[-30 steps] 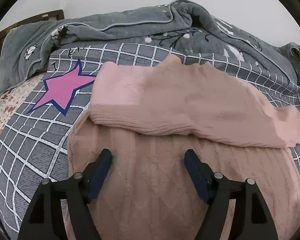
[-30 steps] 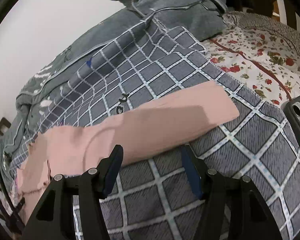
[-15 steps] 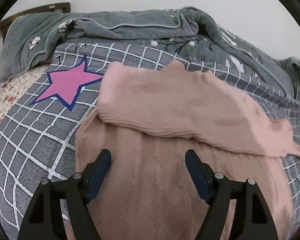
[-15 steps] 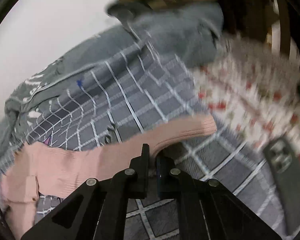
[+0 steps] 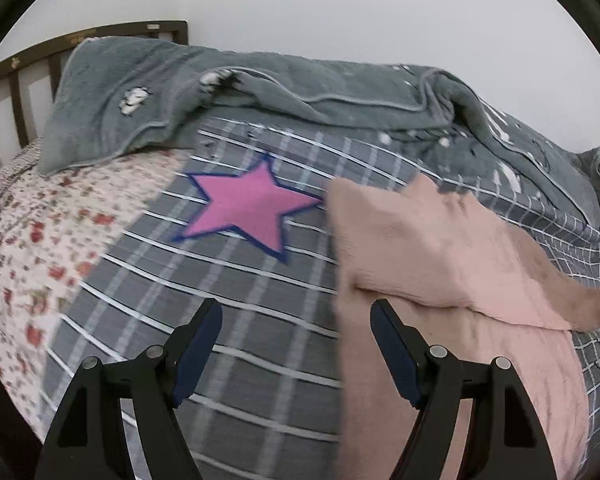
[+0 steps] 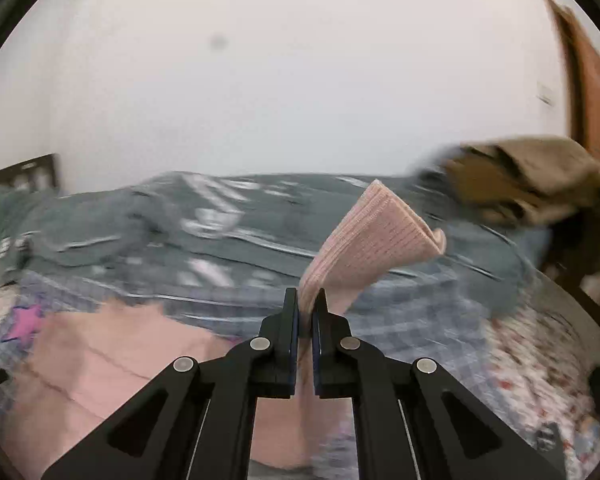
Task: Fold small clothes
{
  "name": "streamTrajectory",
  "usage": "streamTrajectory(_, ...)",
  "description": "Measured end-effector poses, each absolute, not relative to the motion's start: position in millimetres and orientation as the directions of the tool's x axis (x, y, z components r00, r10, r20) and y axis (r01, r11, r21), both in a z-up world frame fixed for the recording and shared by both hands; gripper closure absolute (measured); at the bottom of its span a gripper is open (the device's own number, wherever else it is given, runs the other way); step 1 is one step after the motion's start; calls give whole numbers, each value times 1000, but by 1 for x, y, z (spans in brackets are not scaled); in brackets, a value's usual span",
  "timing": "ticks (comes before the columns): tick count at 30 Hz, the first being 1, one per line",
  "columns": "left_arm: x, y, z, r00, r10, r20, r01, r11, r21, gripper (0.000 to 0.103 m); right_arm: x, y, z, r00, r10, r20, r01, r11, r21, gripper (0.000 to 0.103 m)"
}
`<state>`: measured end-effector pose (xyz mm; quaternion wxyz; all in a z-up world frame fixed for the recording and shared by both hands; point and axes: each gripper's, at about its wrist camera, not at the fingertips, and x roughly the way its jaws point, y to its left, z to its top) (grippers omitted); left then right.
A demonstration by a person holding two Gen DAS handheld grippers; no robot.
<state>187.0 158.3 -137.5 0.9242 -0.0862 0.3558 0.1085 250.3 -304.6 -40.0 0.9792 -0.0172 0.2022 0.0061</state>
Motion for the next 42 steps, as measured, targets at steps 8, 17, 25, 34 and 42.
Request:
streamTrajectory(8, 173, 214, -133, 701, 222, -678, -311, 950, -11, 28, 288, -100, -82, 806, 342, -482, -385, 923, 11, 97)
streamTrajectory(17, 179, 218, -154, 690, 152, -707, -275, 959, -62, 28, 299, -21, -161, 564, 474, -676, -571, 816, 96, 67)
streamTrajectory(25, 224, 166, -151, 701, -29, -712, -128, 978, -166, 28, 276, -150, -133, 730, 312, -608, -382, 924, 15, 50)
streamTrajectory(34, 276, 124, -162, 677, -79, -732, -55, 986, -158, 50, 266, -269, -168, 704, 144, -695, -182, 983, 19, 50)
streamTrajectory(42, 293, 127, -175, 650, -91, -754, -75, 980, -183, 88, 280, -264, -197, 632, 125, -764, -175, 984, 17, 52)
